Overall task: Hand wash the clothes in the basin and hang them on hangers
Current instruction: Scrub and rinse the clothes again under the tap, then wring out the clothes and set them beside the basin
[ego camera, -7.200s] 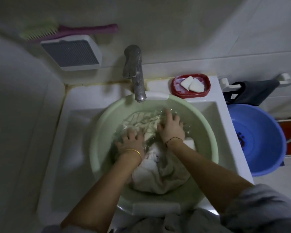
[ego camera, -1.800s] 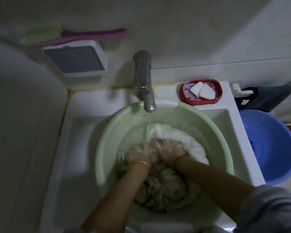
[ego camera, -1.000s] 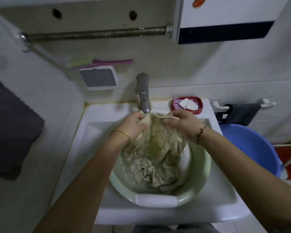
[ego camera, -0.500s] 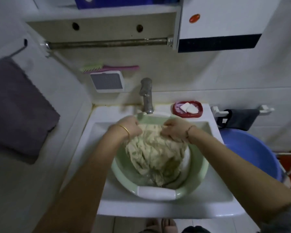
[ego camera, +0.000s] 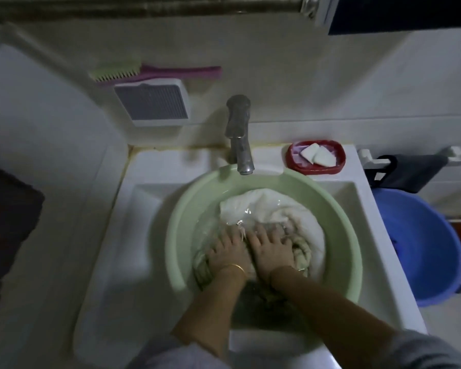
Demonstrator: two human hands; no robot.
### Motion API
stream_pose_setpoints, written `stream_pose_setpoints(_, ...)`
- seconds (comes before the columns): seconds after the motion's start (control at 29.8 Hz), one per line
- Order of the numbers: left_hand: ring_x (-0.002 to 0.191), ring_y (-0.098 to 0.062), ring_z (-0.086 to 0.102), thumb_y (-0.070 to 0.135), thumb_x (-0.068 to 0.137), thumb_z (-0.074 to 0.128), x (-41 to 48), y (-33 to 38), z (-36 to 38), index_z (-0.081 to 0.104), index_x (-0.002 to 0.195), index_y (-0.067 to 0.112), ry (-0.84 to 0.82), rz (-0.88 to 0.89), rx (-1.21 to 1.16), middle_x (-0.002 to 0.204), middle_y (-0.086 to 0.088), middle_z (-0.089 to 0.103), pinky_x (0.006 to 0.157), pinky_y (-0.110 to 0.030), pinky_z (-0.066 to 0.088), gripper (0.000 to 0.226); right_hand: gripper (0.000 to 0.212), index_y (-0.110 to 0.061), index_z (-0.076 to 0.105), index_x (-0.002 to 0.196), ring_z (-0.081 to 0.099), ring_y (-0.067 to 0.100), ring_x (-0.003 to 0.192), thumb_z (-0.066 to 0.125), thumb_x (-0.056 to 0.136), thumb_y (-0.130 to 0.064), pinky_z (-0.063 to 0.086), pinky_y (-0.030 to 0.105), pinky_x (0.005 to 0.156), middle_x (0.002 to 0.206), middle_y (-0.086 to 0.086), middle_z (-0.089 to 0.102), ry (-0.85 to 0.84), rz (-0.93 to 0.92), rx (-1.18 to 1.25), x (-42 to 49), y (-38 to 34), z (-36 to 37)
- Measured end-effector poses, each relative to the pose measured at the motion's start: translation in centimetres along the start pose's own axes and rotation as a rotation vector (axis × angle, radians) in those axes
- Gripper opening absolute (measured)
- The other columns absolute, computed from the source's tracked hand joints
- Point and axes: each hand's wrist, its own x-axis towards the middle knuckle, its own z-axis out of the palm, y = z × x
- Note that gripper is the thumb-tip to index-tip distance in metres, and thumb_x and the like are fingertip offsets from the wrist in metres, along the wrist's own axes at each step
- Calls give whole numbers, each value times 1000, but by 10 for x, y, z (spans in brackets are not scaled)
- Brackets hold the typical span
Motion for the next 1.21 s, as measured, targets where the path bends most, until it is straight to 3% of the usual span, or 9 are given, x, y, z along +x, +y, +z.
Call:
stream_pose_setpoints(0.13, 145, -35, -6, 40, 100, 23, 25, -3, 10, -2, 152, 22, -68, -34, 106, 159, -10, -3, 117, -48, 4, 60, 79, -23, -12, 150, 1, 45, 141, 41, 95, -42, 10, 64, 109, 158, 9, -7, -29, -39, -76, 16, -3, 6)
stream_pose_setpoints(0.27, 130, -33, 38, 13, 96, 19, 32, 6, -3, 32, 142, 13, 69, 3, 193, 141, -15, 36, 105, -42, 33, 48, 57, -21, 35, 141, 26, 31, 137, 52, 89, -37, 24, 47, 112, 147, 4, 31, 29, 70, 296, 29, 13, -21)
stream_pose_setpoints(0.44, 53, -21, 63, 10, 74, 33, 19, 7, -21, 72, 73, 10, 189, 151, 209, 69, -9, 63, 43, -21, 46, 39, 32, -18, 61, 113, 54, 31, 108, 64, 83, -27, 51, 44, 84, 118, 9, 56, 387, 41, 206, 21, 16, -6)
stream_pose_setpoints(0.5, 89, -28, 65, 14, 83, 33, 14, 7, -10, 68, 108, 4, -30, 97, 283, 104, -18, 63, 73, -28, 53, 45, 50, -14, 48, 133, 48, 40, 119, 61, 87, -30, 46, 54, 90, 132, 16, 45, 231, -2, 92, 15, 8, 2)
stream_pose_setpoints(0.57, 137, -32, 29, 23, 98, 30, 18, 1, 6, 22, 148, 7, -28, 98, 260, 150, -18, 26, 111, -39, 27, 54, 64, -17, 18, 149, 19, 41, 139, 47, 95, -34, 27, 56, 107, 151, 13, 17, 9, -60, -43, 16, 5, 7)
stream_pose_setpoints(0.81, 120, -28, 50, 16, 101, 32, -9, 12, -47, 56, 124, 14, 147, 140, 88, 130, -11, 51, 96, -35, 42, 33, 32, -13, 53, 126, 48, 31, 120, 42, 96, -11, 39, 36, 97, 129, 13, 52, 86, 104, 501, 8, 26, -52)
stream_pose_setpoints(0.94, 120, -32, 45, 20, 98, 41, -31, 20, -88, 56, 126, 14, 283, 178, -269, 129, -18, 45, 100, -33, 36, 33, 26, -25, 57, 94, 60, 29, 91, 59, 81, -3, 50, 47, 87, 99, 10, 63, 213, 128, 1174, -10, 36, -73)
stream_pose_setpoints(1.04, 95, -31, 61, 19, 90, 60, -45, 31, -118, 67, 88, 10, 314, 243, -680, 98, -17, 67, 84, -32, 46, 11, 59, -26, 57, 112, 63, 33, 100, 78, 61, -5, 50, 51, 92, 106, 14, 66, 118, 0, 1449, -22, 40, -96)
stream_pose_setpoints(1.21, 64, -25, 54, -2, 88, 55, -82, 48, -162, 60, 73, 3, -61, 217, -1498, 71, -14, 55, 57, -28, 46, 17, 72, -2, 48, 126, 64, 28, 104, 82, 62, -6, 53, 43, 91, 112, 16, 65, 110, -262, 1554, -39, 37, -129)
